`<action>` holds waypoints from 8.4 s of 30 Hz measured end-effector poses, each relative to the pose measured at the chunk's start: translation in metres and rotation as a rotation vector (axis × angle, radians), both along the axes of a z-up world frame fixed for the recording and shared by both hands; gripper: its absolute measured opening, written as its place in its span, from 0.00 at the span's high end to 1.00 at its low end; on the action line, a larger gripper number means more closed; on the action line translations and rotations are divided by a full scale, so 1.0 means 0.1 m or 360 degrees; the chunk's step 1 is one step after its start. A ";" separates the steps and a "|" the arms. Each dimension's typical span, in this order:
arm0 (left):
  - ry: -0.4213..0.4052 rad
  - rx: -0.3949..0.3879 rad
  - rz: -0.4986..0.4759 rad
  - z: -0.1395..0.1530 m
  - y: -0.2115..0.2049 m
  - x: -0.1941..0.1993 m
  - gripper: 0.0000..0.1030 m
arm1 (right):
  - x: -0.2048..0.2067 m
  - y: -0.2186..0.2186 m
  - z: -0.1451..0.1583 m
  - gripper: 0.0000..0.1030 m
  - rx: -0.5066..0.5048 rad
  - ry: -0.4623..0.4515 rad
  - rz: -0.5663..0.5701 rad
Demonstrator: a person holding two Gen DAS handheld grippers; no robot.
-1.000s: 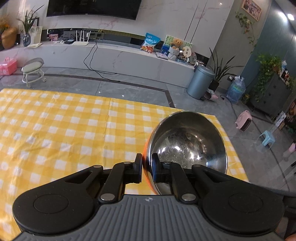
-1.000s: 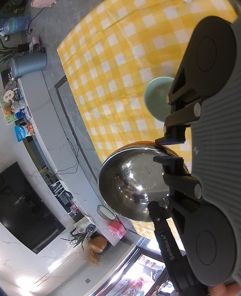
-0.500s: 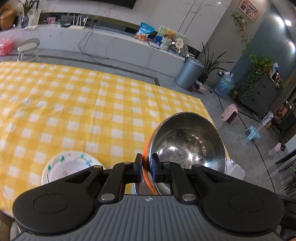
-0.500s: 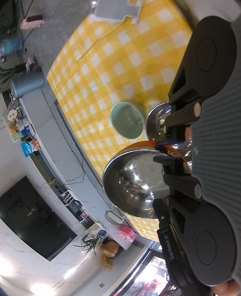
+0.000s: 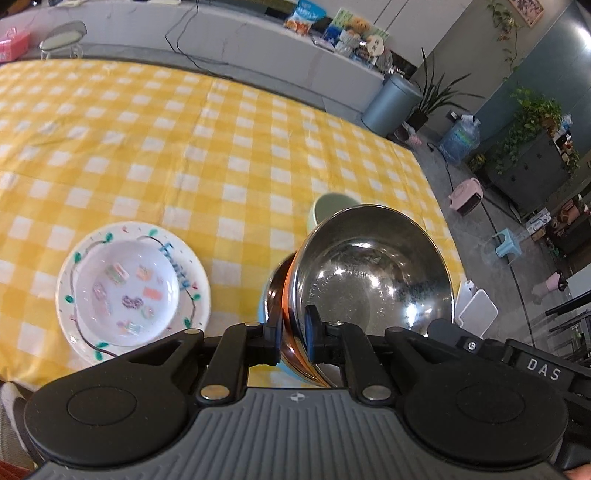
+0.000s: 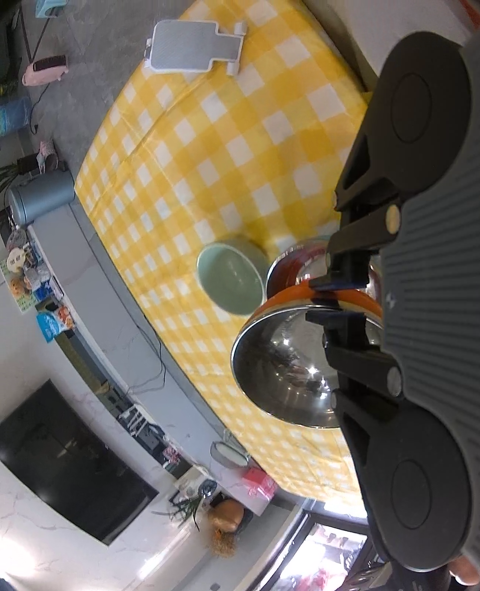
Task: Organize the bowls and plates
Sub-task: 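Lower the orange bowl into the blue bowl and open the left tool, then move the left tool to the pale green bowl and grip its rim, then lift the pale green bowl and carry it over the orange bowl, then lower the green bowl into the orange bowl and open the left tool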
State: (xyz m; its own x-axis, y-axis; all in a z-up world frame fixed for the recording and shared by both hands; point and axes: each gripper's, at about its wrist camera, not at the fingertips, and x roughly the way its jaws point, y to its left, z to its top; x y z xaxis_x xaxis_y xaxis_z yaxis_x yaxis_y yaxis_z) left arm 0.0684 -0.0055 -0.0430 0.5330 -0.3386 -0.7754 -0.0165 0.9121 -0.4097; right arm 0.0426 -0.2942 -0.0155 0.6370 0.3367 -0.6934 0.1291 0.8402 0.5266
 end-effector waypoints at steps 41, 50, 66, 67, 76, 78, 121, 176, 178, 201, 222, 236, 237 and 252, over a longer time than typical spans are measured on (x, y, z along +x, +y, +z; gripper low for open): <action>0.0168 0.0078 -0.0112 -0.06 -0.12 0.25 0.80 | 0.20 -0.03 -0.28 0.95 -0.0034 0.0129 -0.0087; 0.0060 0.0111 -0.0165 0.12 -0.09 0.21 0.68 | 0.16 -0.06 -0.20 0.90 -0.0052 0.0095 -0.0101; -0.0174 0.0141 -0.0293 0.45 -0.16 0.49 0.57 | 0.36 -0.06 0.00 0.68 -0.0198 0.0027 -0.0032; -0.0178 0.0139 -0.0304 0.46 -0.16 0.52 0.56 | 0.40 -0.07 0.03 0.67 -0.0209 0.0016 -0.0026; -0.0156 0.0128 -0.0381 0.36 -0.28 0.89 0.50 | 0.91 -0.05 0.20 0.63 -0.0258 -0.0022 0.0010; -0.0150 0.0145 -0.0383 0.31 -0.30 0.97 0.47 | 1.06 -0.04 0.15 0.63 -0.0266 -0.0013 0.0012; 0.0364 0.0338 -0.0735 -0.74 -0.74 2.03 0.86 | 1.79 -0.17 -1.04 0.87 0.0001 0.0393 0.0056; -0.0062 0.0177 -0.0403 0.53 -0.29 0.65 0.90 | 0.52 0.06 0.01 0.89 0.0212 -0.0014 0.0102; -0.0051 0.0136 -0.0378 0.48 -0.26 0.59 0.90 | 0.45 0.09 0.01 0.89 0.0195 -0.0007 0.0108; 0.0155 0.0241 -0.0447 -0.07 -0.46 0.59 0.89 | 0.46 0.14 -0.38 0.94 -0.0051 0.0168 0.0104; 0.0130 0.0302 -0.0472 0.03 -0.41 0.67 0.89 | 0.61 0.40 -0.34 0.92 -0.0467 0.0147 0.0261; -0.0046 0.0090 -0.0299 0.21 -0.09 0.56 0.78 | 0.57 0.44 -0.20 0.89 -0.0551 0.0040 0.0247; -0.0053 0.0075 -0.0287 0.21 -0.07 0.56 0.77 | 0.56 0.43 -0.18 0.88 -0.0557 0.0026 0.0233; -0.0073 -0.0119 -0.0108 0.08 0.19 0.36 0.52 | 0.42 0.04 -0.25 0.51 -0.0272 -0.0073 -0.0015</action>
